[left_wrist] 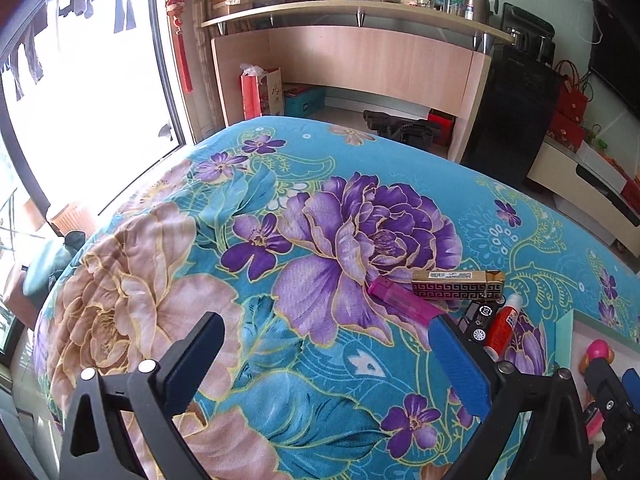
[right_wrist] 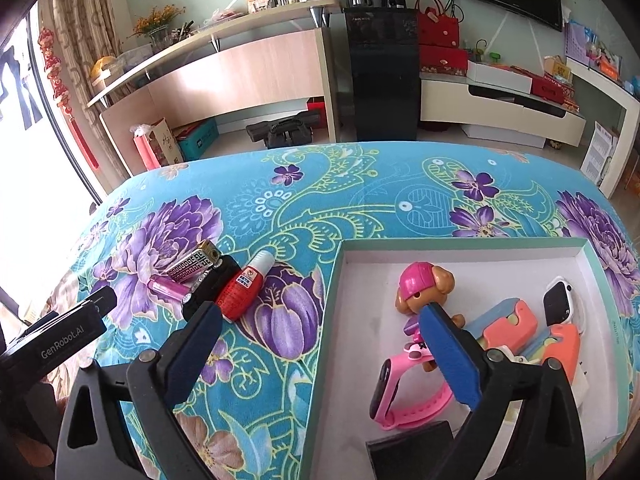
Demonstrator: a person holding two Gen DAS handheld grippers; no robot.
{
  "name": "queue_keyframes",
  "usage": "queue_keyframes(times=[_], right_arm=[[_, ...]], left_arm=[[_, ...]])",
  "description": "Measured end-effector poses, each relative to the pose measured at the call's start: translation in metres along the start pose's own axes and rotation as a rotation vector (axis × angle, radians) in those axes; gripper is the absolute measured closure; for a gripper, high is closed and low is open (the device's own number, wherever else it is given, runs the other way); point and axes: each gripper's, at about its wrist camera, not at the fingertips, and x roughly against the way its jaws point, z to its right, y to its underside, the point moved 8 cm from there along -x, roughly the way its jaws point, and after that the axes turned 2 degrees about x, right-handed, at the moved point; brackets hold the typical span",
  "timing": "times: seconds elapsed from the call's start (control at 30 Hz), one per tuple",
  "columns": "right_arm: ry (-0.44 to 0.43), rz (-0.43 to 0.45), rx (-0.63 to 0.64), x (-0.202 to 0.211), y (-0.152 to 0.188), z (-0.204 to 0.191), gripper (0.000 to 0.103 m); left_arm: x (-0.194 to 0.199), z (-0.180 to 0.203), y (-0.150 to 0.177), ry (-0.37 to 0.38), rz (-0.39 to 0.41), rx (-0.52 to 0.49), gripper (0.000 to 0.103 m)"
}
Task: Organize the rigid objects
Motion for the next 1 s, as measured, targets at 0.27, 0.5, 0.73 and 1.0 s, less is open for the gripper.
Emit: queue_keyframes(times=[0.27,0.5,0.73,1.0], right_arm=[[-0.054,0.06,0.015,-0.005,-0.015,-0.018,0.0],[-0.103,0.073,0.006,-0.018,-0.019,-0.031,0.0],[-0.089,0.054,0.038,-0.036,-0.015,-0.045,0.0],[-0.105,0.005,0.07,-0.057,-0.005,-0.066,0.0]], left_arm=[[-0.002,-0.014,-0.011,0.019,0.0,0.051,0.0],[-0.013,-0.017,-0.028,0.005,-0.007,0.059,0.0],[-0.038,-0.005,-0.03,0.018,-0.042,0.034,0.0],[-0.065,-0.01,-0.013,0.027,-0.12,0.043,0.0]])
